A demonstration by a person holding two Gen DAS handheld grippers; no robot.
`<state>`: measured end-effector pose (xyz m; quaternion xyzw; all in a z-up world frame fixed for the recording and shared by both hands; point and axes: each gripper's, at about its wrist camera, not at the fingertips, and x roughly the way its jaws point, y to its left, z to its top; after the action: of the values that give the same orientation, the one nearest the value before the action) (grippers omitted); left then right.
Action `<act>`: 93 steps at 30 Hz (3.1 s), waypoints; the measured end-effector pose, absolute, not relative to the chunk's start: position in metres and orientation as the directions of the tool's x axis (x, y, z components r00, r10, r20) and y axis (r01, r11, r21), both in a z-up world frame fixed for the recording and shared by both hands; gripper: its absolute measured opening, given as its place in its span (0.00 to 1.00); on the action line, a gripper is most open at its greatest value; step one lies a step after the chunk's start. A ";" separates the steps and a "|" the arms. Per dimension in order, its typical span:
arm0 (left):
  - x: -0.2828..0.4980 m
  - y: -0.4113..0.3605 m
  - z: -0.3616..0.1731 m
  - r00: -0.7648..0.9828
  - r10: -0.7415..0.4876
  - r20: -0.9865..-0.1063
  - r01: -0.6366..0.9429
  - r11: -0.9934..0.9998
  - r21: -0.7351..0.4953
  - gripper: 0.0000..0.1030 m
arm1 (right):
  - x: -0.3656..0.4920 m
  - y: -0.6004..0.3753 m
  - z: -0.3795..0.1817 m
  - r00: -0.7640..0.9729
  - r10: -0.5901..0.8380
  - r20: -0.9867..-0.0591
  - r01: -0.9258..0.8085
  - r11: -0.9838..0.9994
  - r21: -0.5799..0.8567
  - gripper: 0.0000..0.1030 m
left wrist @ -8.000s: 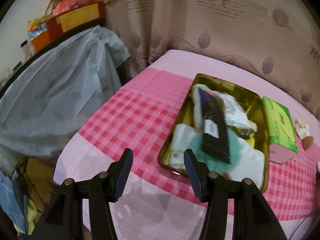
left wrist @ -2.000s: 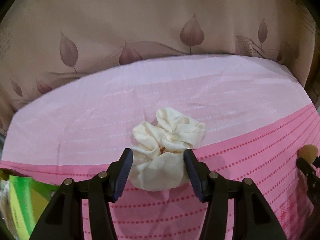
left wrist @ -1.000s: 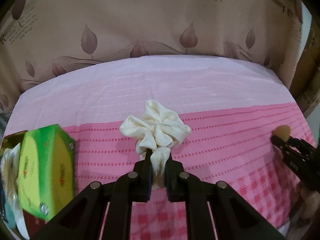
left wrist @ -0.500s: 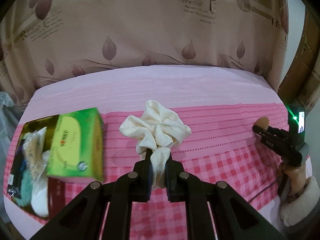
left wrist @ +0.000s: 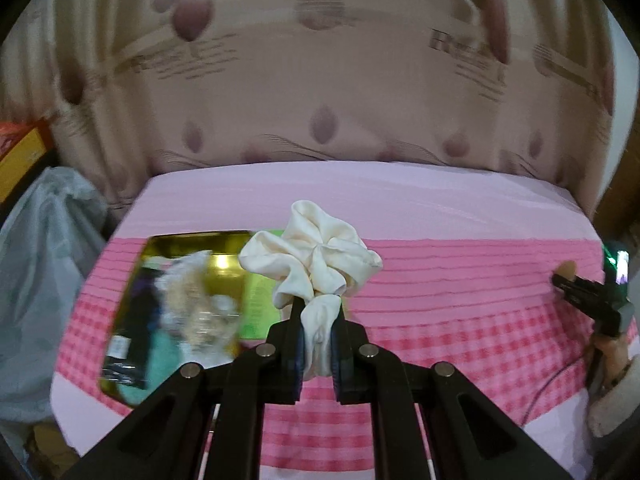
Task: Organize soft objects
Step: 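Carry the white scrunchie into the gold tin and open the left gripper, then withdraw the left gripper from the tin while the right gripper holds the sponge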
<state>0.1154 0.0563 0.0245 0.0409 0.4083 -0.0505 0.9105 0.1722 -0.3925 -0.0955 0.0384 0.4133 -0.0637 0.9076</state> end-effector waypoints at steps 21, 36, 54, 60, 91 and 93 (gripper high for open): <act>0.157 0.161 -0.005 0.603 0.079 -0.794 -0.073 0.996 0.044 0.10 | 0.173 -0.393 -0.096 0.649 -0.091 -0.755 0.147 0.989 0.007 0.39; 0.183 0.185 -0.040 0.546 0.109 -0.830 -0.097 0.993 0.066 0.26 | 0.173 -0.393 -0.096 0.646 -0.099 -0.757 0.150 0.989 -0.002 0.40; 0.145 0.182 -0.024 0.626 0.234 -0.744 -0.146 0.972 0.183 0.48 | 0.175 -0.390 -0.096 0.641 -0.120 -0.758 0.149 0.988 -0.031 0.40; 0.116 0.170 -0.007 0.688 0.225 -0.690 -0.114 0.972 0.204 0.48 | 0.174 -0.390 -0.096 0.641 -0.127 -0.757 0.149 0.988 -0.039 0.40; 0.067 0.196 -0.017 0.665 0.276 -0.694 -0.195 0.961 0.196 0.60 | 0.163 -0.215 -0.029 0.697 0.128 -0.705 -0.193 0.981 -0.013 0.37; 0.067 0.198 -0.017 0.666 0.276 -0.693 -0.199 0.961 0.191 0.61 | 0.159 -0.187 -0.024 0.691 0.178 -0.700 -0.256 0.967 -0.007 0.37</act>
<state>0.0673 0.1977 -0.0171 0.0494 0.3872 0.1303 0.9114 0.1593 -0.1868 -0.0236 -0.0519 0.3747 0.1180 0.9181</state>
